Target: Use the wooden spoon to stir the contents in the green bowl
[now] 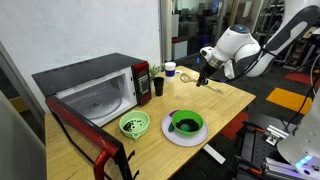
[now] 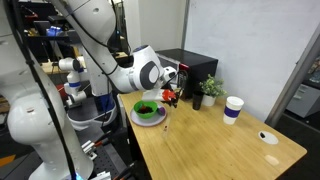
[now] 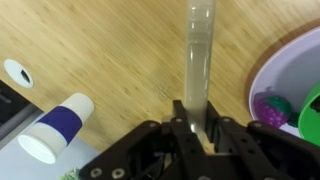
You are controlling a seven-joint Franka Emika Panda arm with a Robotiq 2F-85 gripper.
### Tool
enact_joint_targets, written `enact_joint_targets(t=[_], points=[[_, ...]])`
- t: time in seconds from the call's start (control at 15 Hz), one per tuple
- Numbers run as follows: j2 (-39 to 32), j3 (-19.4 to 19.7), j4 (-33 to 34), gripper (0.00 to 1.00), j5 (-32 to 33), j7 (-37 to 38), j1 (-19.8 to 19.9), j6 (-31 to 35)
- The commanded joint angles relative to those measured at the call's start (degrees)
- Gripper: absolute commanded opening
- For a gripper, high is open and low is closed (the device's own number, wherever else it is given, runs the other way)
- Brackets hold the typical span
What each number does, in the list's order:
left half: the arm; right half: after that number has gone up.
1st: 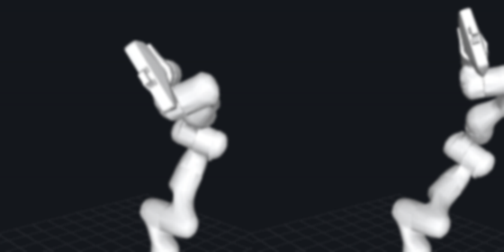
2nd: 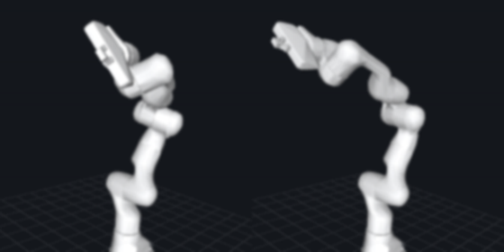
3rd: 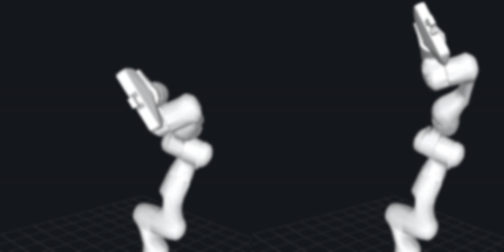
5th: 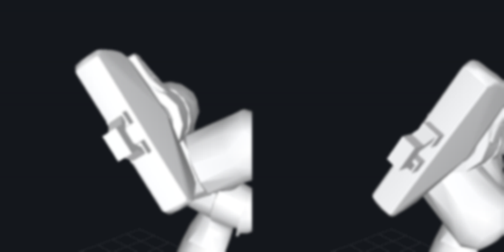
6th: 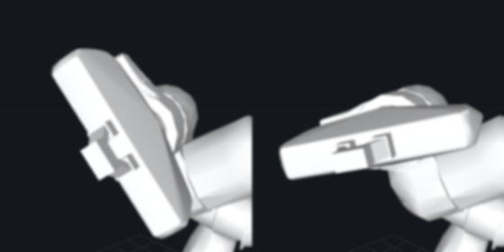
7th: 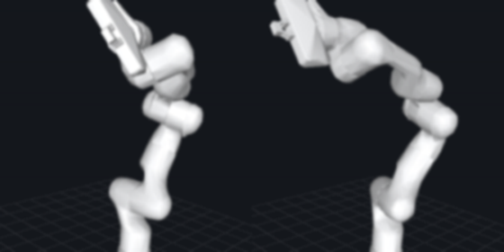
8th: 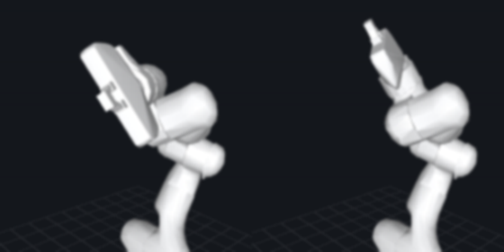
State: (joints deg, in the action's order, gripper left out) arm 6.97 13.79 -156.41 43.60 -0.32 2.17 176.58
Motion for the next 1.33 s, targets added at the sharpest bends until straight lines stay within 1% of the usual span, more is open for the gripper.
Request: enact_joint_targets(t=[0.0,0.07,0.13,0.2,0.27,0.33,0.47,0.67,0.73,0.87,1.0,1.13,1.27], points=[[0.17,7.00,-5.48,0.06,-16.11,-6.28,-7.54,6.70],[-2.84,10.94,-2.58,0.06,-21.23,-6.29,-14.29,6.74],[-0.20,12.76,-3.47,0.06,-26.20,-7.46,-17.97,4.51],[3.62,16.20,-3.46,0.06,-30.27,-8.96,-22.53,0.66],[7.02,18.95,-3.18,0.06,-33.69,-10.94,-25.72,-2.98],[9.05,20.72,-2.77,0.06,-35.50,-12.75,-26.50,-5.09],[12.51,23.57,-1.83,0.06,-37.20,-14.97,-26.88,-9.15],[16.06,27.56,0.78,0.06,-37.44,-16.39,-25.78,-14.78],[15.80,24.31,1.72,0.06,-42.89,-20.57,-22.05,-16.39],[15.03,25.48,3.78,0.06,-46.79,-23.60,-21.64,-19.50],[13.29,25.15,5.42,0.06,-50.31,-26.14,-20.66,-21.69],[10.60,25.33,6.87,0.06,-53.93,-28.38,-20.97,-22.46],[7.38,25.92,8.45,0.06,-58.18,-31.30,-22.15,-23.13]])
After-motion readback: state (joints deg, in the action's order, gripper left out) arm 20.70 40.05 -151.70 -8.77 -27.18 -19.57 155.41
